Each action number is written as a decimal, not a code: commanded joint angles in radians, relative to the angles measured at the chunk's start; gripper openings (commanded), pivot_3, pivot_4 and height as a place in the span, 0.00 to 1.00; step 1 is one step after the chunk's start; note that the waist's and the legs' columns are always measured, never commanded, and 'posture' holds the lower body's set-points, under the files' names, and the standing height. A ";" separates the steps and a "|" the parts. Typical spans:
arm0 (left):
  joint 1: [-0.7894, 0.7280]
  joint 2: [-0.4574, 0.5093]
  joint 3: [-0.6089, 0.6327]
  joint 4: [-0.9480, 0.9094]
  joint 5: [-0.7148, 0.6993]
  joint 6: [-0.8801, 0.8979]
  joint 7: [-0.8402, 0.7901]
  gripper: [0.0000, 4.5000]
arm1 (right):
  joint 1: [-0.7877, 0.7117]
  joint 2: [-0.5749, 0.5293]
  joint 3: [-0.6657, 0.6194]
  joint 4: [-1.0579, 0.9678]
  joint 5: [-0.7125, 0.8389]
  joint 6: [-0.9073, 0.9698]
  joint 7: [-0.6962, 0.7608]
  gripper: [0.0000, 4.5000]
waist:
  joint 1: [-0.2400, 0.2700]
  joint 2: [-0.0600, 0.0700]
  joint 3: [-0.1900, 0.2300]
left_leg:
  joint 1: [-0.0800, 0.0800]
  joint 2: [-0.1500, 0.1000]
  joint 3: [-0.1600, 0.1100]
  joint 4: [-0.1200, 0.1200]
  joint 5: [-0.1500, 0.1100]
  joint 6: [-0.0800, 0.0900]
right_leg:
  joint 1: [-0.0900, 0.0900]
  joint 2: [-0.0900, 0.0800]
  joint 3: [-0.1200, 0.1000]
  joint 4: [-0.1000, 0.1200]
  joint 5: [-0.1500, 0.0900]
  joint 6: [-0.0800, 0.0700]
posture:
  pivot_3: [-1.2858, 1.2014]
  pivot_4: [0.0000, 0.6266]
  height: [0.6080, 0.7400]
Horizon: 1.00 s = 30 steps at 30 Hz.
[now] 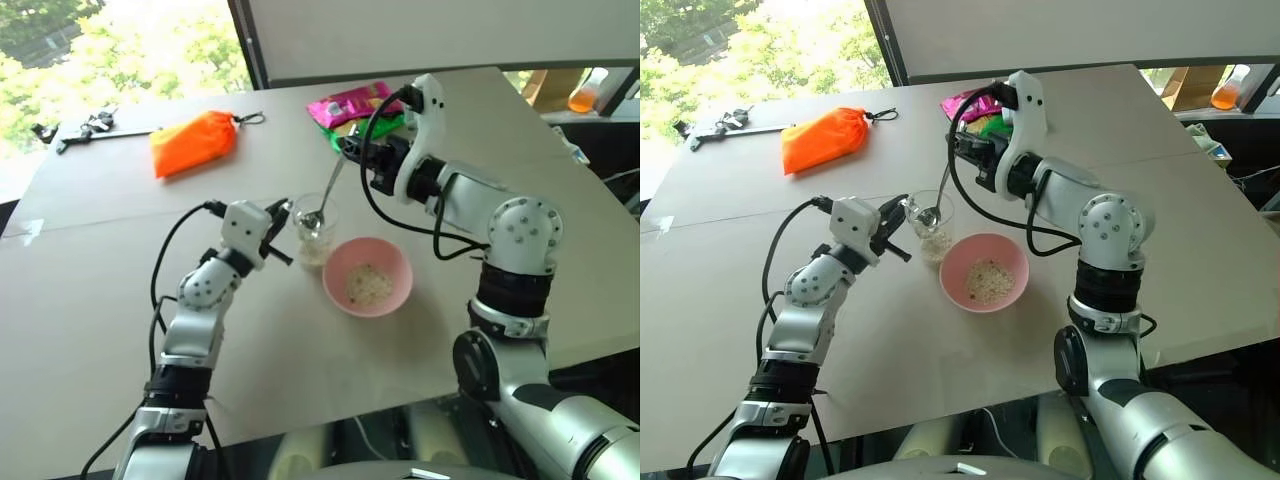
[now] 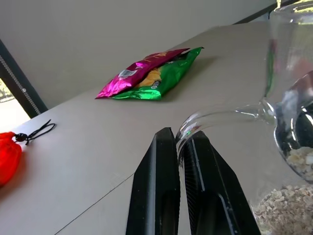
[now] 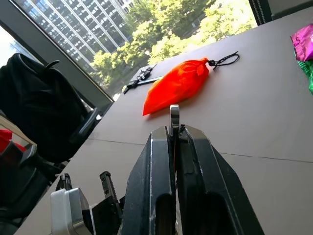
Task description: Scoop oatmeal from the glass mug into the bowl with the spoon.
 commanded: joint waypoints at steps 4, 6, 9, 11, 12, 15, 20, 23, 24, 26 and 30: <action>0.031 -0.036 0.063 0.023 -0.029 -0.011 0.047 0.01 | -0.007 0.034 -0.139 -0.017 0.121 0.038 -0.123 0.00 | 0.000 0.000 0.000 | 0.000 0.000 0.000 0.000 0.000 0.000 | 0.000 0.000 0.000 0.000 0.000 0.000 | 0.52 0.24 1.00; 0.029 -0.035 0.063 0.052 -0.001 -0.064 0.064 0.01 | -0.009 0.038 -0.169 -0.012 0.153 0.042 -0.159 0.00 | 0.000 0.000 0.000 | 0.000 0.000 0.000 0.000 0.000 0.000 | 0.000 0.000 0.000 0.000 0.000 0.000 | 0.52 0.24 1.00; 0.028 -0.038 0.056 0.069 0.010 -0.095 0.075 0.01 | -0.012 0.050 -0.209 0.001 0.214 0.035 -0.221 0.00 | -0.002 0.000 0.000 | 0.000 0.000 0.000 0.000 0.000 0.000 | 0.000 0.000 0.000 0.000 0.000 0.000 | 0.52 0.24 1.00; 0.025 -0.045 0.049 0.068 0.006 -0.101 0.074 0.01 | -0.010 0.058 -0.223 0.009 0.251 0.027 -0.257 0.00 | -0.004 0.000 0.000 | 0.000 0.000 0.000 0.000 0.000 0.000 | 0.000 0.000 0.000 0.000 0.000 0.000 | 0.52 0.24 1.00; 0.025 -0.050 0.046 0.067 0.005 -0.104 0.074 0.01 | -0.008 0.064 -0.230 0.014 0.271 0.021 -0.278 0.00 | -0.008 0.000 0.000 | 0.000 0.000 0.000 0.000 0.000 0.000 | 0.000 0.000 0.000 0.000 0.000 0.000 | 0.52 0.24 1.00; 0.025 -0.061 0.038 0.061 -0.001 -0.108 0.072 0.01 | -0.001 0.072 -0.239 0.029 0.328 0.004 -0.333 0.00 | -0.010 0.000 0.000 | 0.000 0.000 0.000 0.000 0.000 0.000 | 0.000 0.000 0.000 0.000 0.000 0.000 | 0.52 0.24 1.00; 0.029 -0.080 0.039 0.057 -0.007 -0.114 0.082 0.01 | 0.023 0.071 -0.232 0.051 0.405 -0.043 -0.405 0.00 | -0.013 0.000 0.000 | 0.000 0.000 0.000 0.000 0.000 0.000 | 0.000 0.000 0.000 0.000 0.000 0.000 | 0.52 0.24 1.00; 0.030 -0.104 0.036 0.045 -0.020 -0.113 0.083 0.01 | 0.035 0.071 -0.226 0.066 0.450 -0.081 -0.439 0.00 | -0.013 0.000 0.000 | 0.000 0.000 0.000 0.000 0.000 0.000 | 0.000 0.000 0.000 0.000 0.000 0.000 | 0.52 0.24 1.00; 0.029 -0.110 0.034 0.042 -0.021 -0.114 0.080 0.01 | 0.040 0.065 -0.219 0.069 0.460 -0.090 -0.444 0.00 | -0.013 0.000 0.000 | 0.000 0.000 0.001 0.000 0.000 0.000 | 0.000 0.000 0.000 0.000 0.000 0.000 | 0.52 0.24 1.00; 0.027 -0.119 0.034 0.039 -0.023 -0.113 0.074 0.01 | 0.051 0.055 -0.206 0.073 0.476 -0.108 -0.452 0.00 | -0.014 0.000 0.000 | 0.000 0.000 0.000 0.000 0.000 0.000 | 0.000 0.000 0.000 0.000 0.000 0.000 | 0.52 0.24 1.00; 0.014 -0.129 0.037 0.041 -0.031 -0.110 0.068 0.01 | 0.068 0.043 -0.191 0.082 0.505 -0.157 -0.453 0.00 | -0.017 0.000 0.000 | 0.000 0.000 0.001 0.000 0.000 0.000 | 0.000 0.000 0.000 0.000 0.000 0.000 | 0.52 0.24 1.00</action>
